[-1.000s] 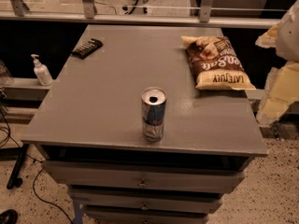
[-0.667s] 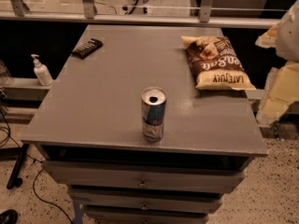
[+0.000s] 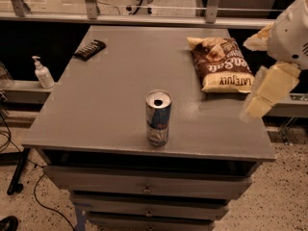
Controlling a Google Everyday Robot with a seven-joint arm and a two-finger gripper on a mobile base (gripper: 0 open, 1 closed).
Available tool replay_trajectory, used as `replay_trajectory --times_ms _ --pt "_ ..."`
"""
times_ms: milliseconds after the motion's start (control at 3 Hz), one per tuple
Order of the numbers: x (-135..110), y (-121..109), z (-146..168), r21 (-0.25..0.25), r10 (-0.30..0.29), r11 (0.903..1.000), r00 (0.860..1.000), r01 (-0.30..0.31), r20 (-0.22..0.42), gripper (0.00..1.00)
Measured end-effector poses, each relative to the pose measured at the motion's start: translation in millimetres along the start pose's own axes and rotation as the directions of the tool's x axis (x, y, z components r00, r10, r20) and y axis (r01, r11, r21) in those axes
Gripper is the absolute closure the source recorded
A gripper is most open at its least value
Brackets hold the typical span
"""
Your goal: Move redbull can near rxbar chocolate
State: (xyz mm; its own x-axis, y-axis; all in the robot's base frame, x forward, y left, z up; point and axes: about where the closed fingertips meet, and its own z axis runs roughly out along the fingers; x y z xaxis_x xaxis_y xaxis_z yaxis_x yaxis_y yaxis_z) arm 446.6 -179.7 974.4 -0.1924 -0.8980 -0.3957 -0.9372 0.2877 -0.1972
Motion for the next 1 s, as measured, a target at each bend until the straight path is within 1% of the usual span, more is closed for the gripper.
replay_trajectory --times_ms 333,667,1000 --pt "-38.2 16.4 20.8 -0.06 -0.017 0.9978 0.984 0.028 0.177 0.0" --pt "-69.8 42.4 49.9 -0.114 -0.042 0.9899 0.943 0.084 0.331 0.0" --pt "-82.5 63.0 85.1 -0.161 -0.027 0.9813 0.902 0.106 0.43 0.0"
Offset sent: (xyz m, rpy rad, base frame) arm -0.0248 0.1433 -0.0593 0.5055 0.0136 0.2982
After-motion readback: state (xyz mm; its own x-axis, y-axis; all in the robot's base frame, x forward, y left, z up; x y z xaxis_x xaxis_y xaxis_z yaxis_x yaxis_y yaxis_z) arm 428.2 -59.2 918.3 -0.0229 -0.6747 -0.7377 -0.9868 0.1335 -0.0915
